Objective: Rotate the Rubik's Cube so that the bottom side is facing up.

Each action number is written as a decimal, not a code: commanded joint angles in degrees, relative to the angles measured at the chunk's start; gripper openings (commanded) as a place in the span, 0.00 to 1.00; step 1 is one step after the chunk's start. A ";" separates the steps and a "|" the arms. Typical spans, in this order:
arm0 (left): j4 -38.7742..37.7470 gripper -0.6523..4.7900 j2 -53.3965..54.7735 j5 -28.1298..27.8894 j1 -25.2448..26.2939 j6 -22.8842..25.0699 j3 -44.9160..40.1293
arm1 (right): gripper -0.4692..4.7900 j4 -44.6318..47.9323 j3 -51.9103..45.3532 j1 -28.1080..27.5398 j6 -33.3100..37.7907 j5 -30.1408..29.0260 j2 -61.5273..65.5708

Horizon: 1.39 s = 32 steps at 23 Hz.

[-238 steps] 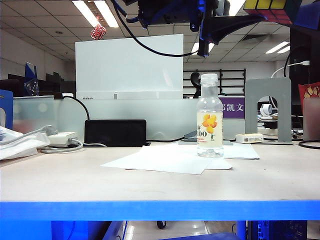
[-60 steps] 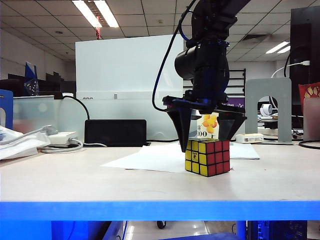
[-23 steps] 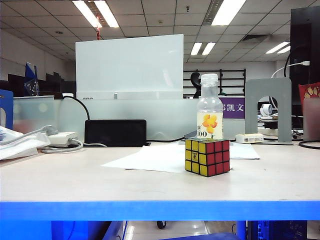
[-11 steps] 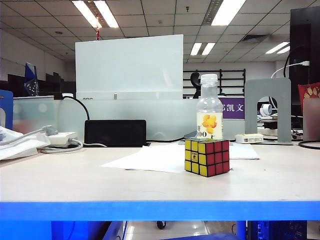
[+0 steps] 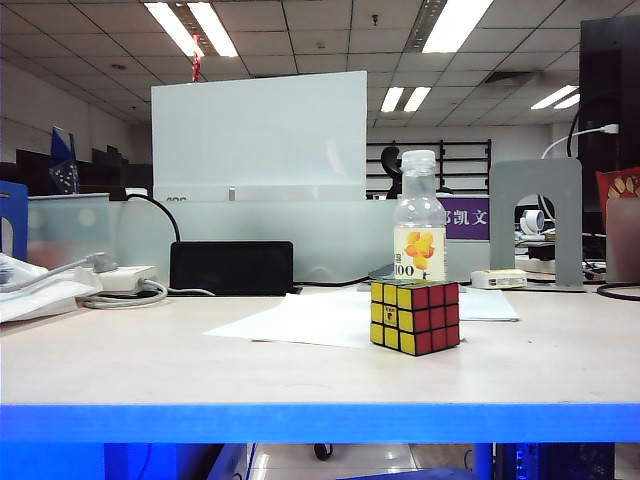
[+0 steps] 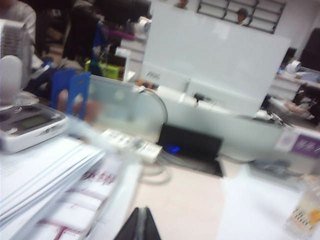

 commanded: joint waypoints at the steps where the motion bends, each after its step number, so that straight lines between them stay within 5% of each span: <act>1: 9.75 0.11 -0.13 3.23 0.02 3.34 -3.06 | 0.08 12.66 -6.62 0.09 0.66 -7.23 1.20; 2: 17.59 0.11 -0.37 7.26 0.02 5.35 -6.14 | 0.08 14.99 -9.07 0.07 1.40 -7.98 3.34; 5: 29.29 0.11 -0.37 7.65 0.04 6.75 -13.99 | 0.08 22.29 -14.64 -0.02 3.21 -6.29 5.40; 7: 41.16 0.11 -0.35 3.93 0.20 8.17 -28.57 | 0.08 39.04 -28.02 0.04 3.19 -2.29 7.43; 8: 48.76 0.11 -0.35 2.99 0.22 12.44 -34.23 | 0.08 41.53 -31.89 -0.07 3.04 -0.61 8.85; 10: 54.71 0.11 -0.37 0.31 0.33 13.62 -39.28 | 0.08 44.19 -34.71 -0.07 2.95 -0.11 10.47; 14: 55.25 0.11 -0.42 1.51 1.92 18.23 -43.74 | 0.08 43.45 -35.74 -0.13 -0.09 1.20 13.68; 15: 53.42 0.11 -0.42 7.48 2.62 21.64 -44.02 | 0.08 43.56 -35.74 -0.31 -3.26 1.25 15.15; 18: 51.52 0.11 -0.42 15.39 3.61 22.08 -44.02 | 0.08 44.54 -35.74 -0.52 -3.65 -0.35 17.79; 22: 44.48 0.12 -0.42 7.78 3.69 21.70 -44.00 | 0.08 45.53 -35.74 -0.52 -3.04 0.37 19.85; 32: 37.73 0.12 -0.42 7.82 3.69 21.73 -44.00 | 0.08 45.13 -35.74 -0.76 -3.04 0.33 19.80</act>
